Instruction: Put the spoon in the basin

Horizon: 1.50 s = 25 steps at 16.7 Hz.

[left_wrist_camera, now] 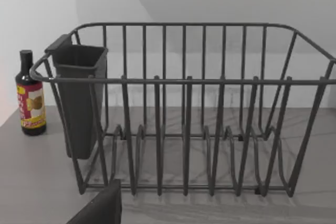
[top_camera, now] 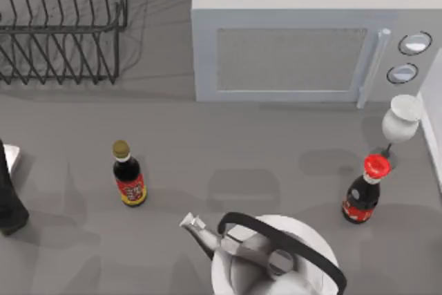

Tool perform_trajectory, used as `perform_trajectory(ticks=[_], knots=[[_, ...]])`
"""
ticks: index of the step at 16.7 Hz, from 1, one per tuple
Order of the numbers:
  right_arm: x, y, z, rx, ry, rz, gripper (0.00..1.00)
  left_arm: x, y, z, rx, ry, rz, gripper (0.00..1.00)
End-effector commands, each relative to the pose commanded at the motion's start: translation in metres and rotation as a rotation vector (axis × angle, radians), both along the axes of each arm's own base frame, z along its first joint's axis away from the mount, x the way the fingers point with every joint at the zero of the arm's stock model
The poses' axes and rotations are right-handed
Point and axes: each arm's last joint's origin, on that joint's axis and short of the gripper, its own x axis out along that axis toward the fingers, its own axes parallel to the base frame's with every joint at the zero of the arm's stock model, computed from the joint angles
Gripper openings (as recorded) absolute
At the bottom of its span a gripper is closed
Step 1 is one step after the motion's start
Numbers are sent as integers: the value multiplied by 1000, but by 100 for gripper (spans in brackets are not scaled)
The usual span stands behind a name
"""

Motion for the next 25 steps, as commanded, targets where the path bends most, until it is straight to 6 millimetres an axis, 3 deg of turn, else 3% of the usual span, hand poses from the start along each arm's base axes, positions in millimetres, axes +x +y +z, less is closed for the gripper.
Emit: perform_trajectory(ticks=[2,3,7,15,22,25], knots=[[0,0,0,0,0,0,0,0,0,0,0,0,0,100],[0,-1,19,-45,-10,-2,0,0,0,0,0,0,0,100],[6,-3,36,-46,-18,-8,0,0,0,0,0,0,0,100],[0,-1,115,-43,-4,-3,0,0,0,0,0,0,0,100],[2,-2,118,-43,-2,-5,0,0,0,0,0,0,0,100],[21,-5,124,-39,27,-15,0,0,0,0,0,0,0,100]])
